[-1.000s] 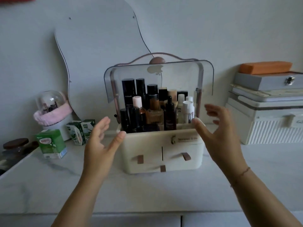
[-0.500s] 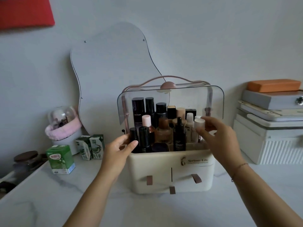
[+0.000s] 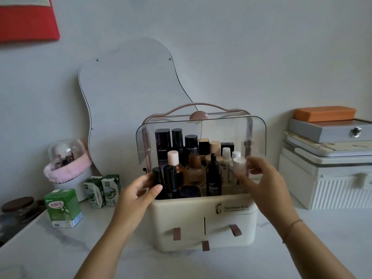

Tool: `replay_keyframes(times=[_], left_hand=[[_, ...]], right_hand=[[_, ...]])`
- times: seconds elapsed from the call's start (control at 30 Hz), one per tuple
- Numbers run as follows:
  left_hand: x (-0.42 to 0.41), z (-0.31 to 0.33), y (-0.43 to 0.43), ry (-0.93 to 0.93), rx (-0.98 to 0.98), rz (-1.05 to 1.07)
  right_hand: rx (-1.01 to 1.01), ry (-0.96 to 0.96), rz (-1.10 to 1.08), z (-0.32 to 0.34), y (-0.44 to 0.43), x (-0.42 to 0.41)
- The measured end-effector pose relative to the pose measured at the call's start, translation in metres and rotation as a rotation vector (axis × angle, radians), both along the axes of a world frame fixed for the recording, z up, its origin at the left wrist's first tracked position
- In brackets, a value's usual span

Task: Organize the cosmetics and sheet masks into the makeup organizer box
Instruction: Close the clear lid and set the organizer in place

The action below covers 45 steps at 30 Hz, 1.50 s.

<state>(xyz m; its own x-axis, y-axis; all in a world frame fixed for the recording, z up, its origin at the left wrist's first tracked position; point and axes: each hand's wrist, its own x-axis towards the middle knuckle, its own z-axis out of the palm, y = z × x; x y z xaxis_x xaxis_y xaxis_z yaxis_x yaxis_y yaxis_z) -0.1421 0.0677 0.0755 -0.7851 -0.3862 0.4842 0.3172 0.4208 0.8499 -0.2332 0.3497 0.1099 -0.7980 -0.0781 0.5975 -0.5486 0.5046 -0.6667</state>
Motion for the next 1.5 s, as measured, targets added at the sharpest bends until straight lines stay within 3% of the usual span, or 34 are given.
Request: replay_keyframes(times=[0.1, 0.2, 0.33, 0.47, 0.97, 1.17, 1.4, 1.5], left_hand=[[0.001, 0.003, 0.001, 0.043, 0.000, 0.013], [-0.001, 0.007, 0.001, 0.058, 0.005, 0.016], [-0.005, 0.007, 0.001, 0.046, 0.028, 0.005], [-0.008, 0.003, -0.002, 0.012, 0.063, -0.002], [-0.003, 0.000, -0.004, -0.032, 0.073, -0.031], [0.008, 0.014, 0.005, 0.090, 0.080, -0.003], [0.020, 0.048, 0.012, 0.337, 0.051, 0.151], [0.022, 0.061, 0.021, 0.358, 0.051, 0.092]], right_hand=[[0.095, 0.198, -0.199, -0.003, -0.004, 0.021], [0.043, 0.403, -0.248, -0.006, -0.022, 0.043], [0.036, 0.207, -0.076, 0.005, -0.048, 0.043], [0.169, 0.094, -0.140, 0.009, -0.060, 0.026], [0.061, 0.003, 0.056, 0.012, -0.046, 0.014], [0.059, 0.146, 0.030, 0.011, -0.036, 0.034], [-0.285, 0.459, -0.152, 0.025, -0.011, 0.038], [-0.292, 0.368, -0.163, 0.038, -0.009, 0.025]])
